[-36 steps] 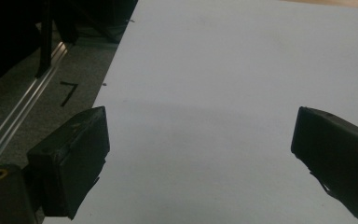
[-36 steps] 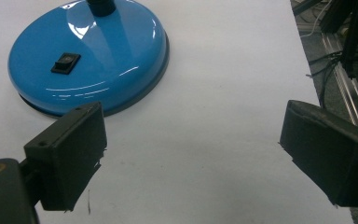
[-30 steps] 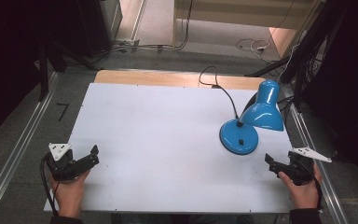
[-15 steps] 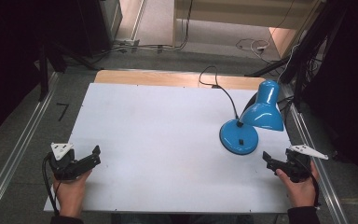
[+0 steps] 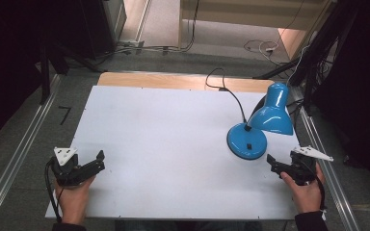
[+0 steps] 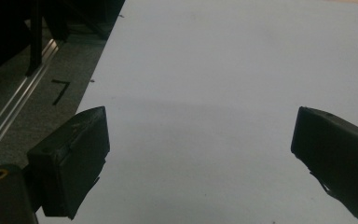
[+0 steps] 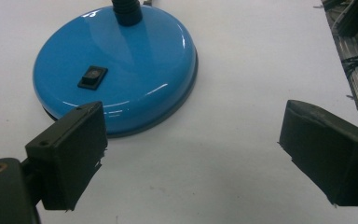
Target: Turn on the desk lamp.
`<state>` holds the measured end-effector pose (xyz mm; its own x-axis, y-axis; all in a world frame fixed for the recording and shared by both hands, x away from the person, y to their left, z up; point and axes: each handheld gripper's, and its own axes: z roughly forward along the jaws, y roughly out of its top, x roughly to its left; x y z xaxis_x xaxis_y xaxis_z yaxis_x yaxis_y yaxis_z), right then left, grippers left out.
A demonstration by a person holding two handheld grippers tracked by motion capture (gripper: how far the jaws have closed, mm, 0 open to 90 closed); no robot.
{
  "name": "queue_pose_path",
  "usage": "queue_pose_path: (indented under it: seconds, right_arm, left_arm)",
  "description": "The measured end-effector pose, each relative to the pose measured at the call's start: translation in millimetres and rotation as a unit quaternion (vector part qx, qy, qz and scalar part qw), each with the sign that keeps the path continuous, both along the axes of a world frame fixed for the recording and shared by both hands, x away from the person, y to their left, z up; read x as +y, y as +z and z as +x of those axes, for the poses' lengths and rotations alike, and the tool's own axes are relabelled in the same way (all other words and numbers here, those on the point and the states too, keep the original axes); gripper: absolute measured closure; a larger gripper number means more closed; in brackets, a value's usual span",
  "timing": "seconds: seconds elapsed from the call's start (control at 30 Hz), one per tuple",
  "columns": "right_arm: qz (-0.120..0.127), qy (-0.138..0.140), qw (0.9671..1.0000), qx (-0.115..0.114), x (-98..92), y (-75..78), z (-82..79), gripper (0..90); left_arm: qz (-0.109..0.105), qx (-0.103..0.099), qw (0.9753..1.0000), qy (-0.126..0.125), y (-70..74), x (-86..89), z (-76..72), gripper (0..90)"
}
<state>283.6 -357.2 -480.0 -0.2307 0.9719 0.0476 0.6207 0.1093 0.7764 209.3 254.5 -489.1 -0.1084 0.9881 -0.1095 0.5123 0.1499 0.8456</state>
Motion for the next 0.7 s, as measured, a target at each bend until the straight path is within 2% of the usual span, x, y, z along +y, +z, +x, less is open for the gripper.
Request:
queue_pose_path:
  seconds: [0.27,0.5,0.7]
  right_arm:
    - [0.001,0.005,1.0000,0.001,5.2,0.0,3.0,6.3]
    - [0.004,0.008,1.0000,-0.001,9.3,1.4,4.9,6.3]
    - [0.003,0.019,0.9998,0.001,14.2,0.8,6.1,6.3]
  left_arm:
    - [-0.002,-0.001,1.0000,0.000,0.2,0.0,-0.2,5.1]
    - [-0.016,0.001,0.9999,0.007,-1.2,4.5,0.5,5.1]
    - [-0.013,0.003,0.9999,0.005,-2.0,3.8,0.7,5.1]
